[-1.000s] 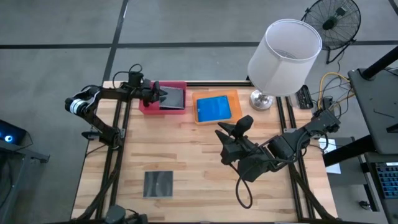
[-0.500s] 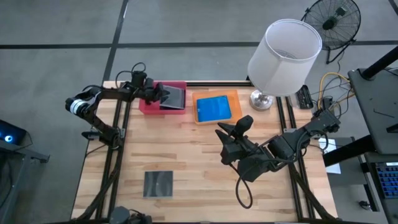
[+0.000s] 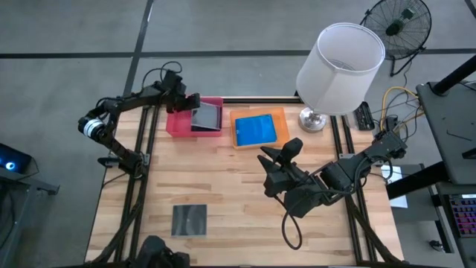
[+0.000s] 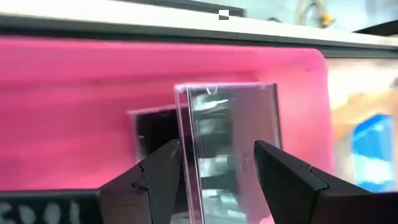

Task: Pick & place jewel cases by type
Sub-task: Put the right black CD case into the pink bin, then put the black CD case into the pink bin

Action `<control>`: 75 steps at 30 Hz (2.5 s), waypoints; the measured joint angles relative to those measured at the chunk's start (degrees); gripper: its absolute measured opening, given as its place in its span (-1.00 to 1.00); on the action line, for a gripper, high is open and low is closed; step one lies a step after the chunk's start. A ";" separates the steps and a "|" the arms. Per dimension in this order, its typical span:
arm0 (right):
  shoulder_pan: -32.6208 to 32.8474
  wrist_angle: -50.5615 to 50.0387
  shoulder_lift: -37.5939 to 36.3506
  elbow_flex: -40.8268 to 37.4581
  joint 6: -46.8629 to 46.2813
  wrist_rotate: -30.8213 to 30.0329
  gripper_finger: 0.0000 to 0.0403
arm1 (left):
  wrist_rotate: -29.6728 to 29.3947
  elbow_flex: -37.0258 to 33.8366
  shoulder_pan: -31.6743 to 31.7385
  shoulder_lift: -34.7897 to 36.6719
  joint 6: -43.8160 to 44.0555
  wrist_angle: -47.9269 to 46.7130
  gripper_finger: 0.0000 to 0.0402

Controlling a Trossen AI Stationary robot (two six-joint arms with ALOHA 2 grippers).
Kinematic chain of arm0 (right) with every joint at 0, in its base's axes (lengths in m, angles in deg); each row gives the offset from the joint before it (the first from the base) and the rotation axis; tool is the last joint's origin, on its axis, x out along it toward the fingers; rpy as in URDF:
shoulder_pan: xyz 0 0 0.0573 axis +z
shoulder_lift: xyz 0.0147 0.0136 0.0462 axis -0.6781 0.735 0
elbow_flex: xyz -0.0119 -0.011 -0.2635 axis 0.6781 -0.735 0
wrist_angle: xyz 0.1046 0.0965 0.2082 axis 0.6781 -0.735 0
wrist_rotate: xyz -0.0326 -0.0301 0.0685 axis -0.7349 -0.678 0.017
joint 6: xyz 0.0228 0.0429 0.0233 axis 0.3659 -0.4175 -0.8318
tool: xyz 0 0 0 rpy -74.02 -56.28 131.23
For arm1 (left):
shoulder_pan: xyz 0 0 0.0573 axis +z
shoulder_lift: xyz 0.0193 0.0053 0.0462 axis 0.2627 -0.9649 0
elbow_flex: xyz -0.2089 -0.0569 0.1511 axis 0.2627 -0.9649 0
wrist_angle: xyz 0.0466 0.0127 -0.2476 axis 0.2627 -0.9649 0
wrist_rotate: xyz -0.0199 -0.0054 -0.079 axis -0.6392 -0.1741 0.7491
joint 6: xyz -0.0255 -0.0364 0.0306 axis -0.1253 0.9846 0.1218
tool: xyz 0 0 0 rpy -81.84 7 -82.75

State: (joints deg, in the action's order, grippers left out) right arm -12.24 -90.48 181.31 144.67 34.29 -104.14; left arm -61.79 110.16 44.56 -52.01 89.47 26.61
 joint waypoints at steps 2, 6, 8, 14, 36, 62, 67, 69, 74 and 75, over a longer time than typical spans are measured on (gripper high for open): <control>-0.09 -0.18 0.00 0.00 -0.07 0.00 -0.28 | -3.34 2.43 -0.74 0.00 -0.94 -4.35 -0.07; -0.17 -0.23 0.00 0.00 0.00 0.00 -0.31 | -12.14 6.86 -3.01 0.00 -4.03 -12.39 -0.07; -0.17 -0.23 0.00 0.00 0.00 0.00 -0.32 | -14.63 8.65 -4.30 0.00 -5.00 -14.93 -0.07; -0.15 -0.23 0.00 0.00 -0.29 -0.01 -0.30 | -15.43 13.85 -8.83 1.84 -4.77 -18.94 -0.07; -0.09 3.42 -0.07 0.00 -28.21 4.94 -0.34 | -18.36 17.74 -36.95 32.77 7.60 -33.06 -0.07; -0.30 3.45 1.77 0.02 -64.74 28.73 -0.47 | -41.74 17.68 -74.93 32.08 54.92 -35.75 -0.07; -0.37 3.28 4.46 0.02 -68.63 30.73 -0.50 | -43.67 17.68 -79.64 26.58 58.66 -34.84 -0.07; -0.46 3.35 5.51 0.02 -71.05 30.94 -0.50 | -43.67 17.68 -81.16 24.63 60.15 -34.78 -0.07; -0.52 3.26 8.56 0.02 -73.33 32.84 -0.46 | -43.30 17.68 -85.37 20.51 64.21 -34.80 -0.07; -0.54 3.36 9.18 0.02 -73.71 33.94 -0.45 | -42.58 17.68 -86.05 19.75 64.91 -34.83 -0.07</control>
State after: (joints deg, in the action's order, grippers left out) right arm -12.78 -87.12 190.49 144.69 -39.42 -70.20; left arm -104.37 127.84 -41.49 -32.26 154.39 -8.22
